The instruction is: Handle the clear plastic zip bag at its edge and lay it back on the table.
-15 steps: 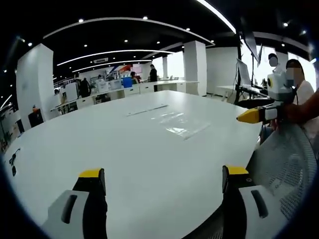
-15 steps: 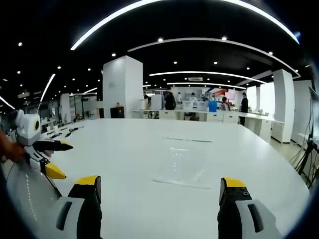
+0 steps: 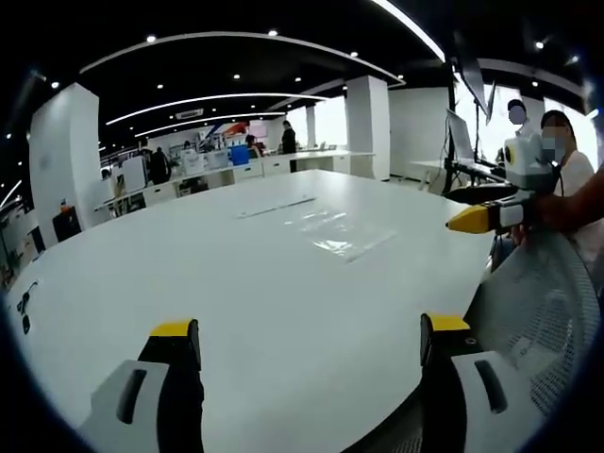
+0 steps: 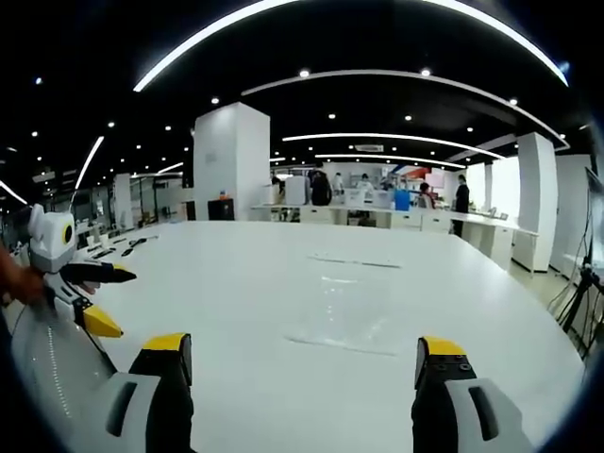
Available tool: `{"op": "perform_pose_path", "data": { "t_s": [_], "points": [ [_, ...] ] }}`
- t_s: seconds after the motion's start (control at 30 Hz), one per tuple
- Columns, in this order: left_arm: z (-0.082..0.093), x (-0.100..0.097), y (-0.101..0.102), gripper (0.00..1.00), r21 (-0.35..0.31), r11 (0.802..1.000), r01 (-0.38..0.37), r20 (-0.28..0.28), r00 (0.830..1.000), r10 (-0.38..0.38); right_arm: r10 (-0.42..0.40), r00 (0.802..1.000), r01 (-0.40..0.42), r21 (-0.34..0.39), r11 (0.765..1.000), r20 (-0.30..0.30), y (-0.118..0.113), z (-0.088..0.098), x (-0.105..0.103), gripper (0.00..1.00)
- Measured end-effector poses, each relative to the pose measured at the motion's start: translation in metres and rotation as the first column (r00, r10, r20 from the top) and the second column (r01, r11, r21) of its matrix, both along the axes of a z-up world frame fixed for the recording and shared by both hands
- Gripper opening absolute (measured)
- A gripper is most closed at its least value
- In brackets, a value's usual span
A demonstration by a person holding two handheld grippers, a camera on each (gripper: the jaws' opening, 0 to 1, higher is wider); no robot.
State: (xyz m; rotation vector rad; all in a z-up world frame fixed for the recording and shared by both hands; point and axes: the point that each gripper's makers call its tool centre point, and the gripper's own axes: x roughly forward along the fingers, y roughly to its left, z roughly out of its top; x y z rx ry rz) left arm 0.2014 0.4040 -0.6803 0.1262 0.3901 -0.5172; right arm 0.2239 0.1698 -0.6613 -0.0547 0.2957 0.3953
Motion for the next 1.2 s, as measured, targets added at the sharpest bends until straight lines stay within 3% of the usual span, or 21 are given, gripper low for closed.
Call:
{"op": "perform_pose_path", "data": {
  "t_s": [1.2],
  "points": [
    [-0.001,0.0001,0.0011,0.96,0.018,1.0,-0.005,-0.008,1.0,0.005,-0.013,1.0,0.013,0.024,1.0,0.015,-0.0039,0.0035,0.0006,0.99]
  ]
}}
